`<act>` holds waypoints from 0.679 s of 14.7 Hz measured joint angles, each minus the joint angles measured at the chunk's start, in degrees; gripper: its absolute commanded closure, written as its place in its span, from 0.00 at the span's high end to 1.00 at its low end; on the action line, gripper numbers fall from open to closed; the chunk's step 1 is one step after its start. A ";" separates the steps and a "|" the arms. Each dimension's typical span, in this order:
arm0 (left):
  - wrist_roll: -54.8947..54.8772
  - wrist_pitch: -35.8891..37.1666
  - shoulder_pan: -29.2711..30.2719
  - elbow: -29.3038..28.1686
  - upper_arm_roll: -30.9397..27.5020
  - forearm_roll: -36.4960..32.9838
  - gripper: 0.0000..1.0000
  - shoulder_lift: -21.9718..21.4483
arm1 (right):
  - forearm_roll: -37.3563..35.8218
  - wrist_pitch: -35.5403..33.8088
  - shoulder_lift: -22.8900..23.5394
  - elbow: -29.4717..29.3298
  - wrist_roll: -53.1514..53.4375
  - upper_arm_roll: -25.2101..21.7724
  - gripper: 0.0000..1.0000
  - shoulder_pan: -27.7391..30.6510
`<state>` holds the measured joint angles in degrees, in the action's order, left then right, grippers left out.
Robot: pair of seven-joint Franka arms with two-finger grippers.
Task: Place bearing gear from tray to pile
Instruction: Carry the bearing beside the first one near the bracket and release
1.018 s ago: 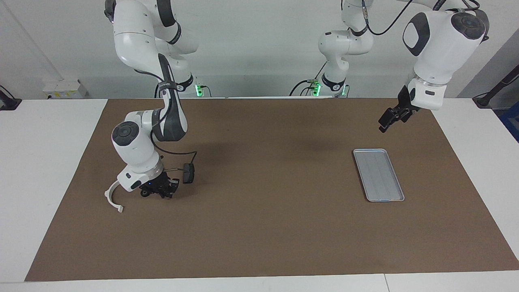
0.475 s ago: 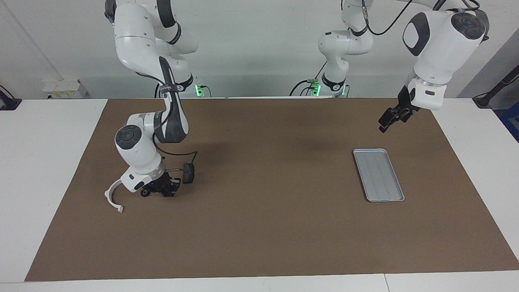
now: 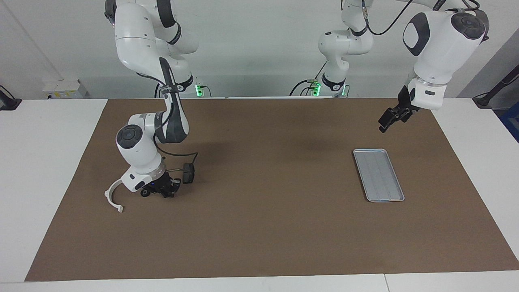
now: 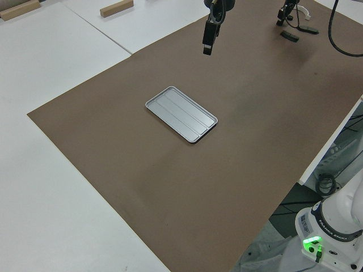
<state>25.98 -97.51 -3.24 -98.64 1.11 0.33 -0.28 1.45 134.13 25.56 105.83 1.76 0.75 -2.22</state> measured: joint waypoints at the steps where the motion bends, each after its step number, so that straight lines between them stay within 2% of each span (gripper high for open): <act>1: 0.00 0.00 0.00 0.00 0.00 0.00 1.00 0.00 | 0.00 -0.02 0.00 -0.03 0.00 0.00 0.50 0.00; 4: 0.00 0.00 0.00 0.00 0.00 0.00 1.00 0.00 | 0.00 -1.87 -0.19 -1.22 0.00 0.01 0.50 0.00; 8: 0.00 0.00 0.00 0.00 0.00 0.00 1.00 0.00 | 0.00 -9.19 -1.61 -5.96 0.01 0.67 0.50 -0.04; 10: 0.00 0.00 0.00 0.00 0.00 0.00 1.00 0.00 | 0.00 -14.31 -2.87 -9.57 0.08 0.98 0.57 -0.05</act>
<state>25.98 -97.51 -3.24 -98.64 1.11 0.33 -0.28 1.45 119.82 22.69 96.26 1.84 1.73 -2.27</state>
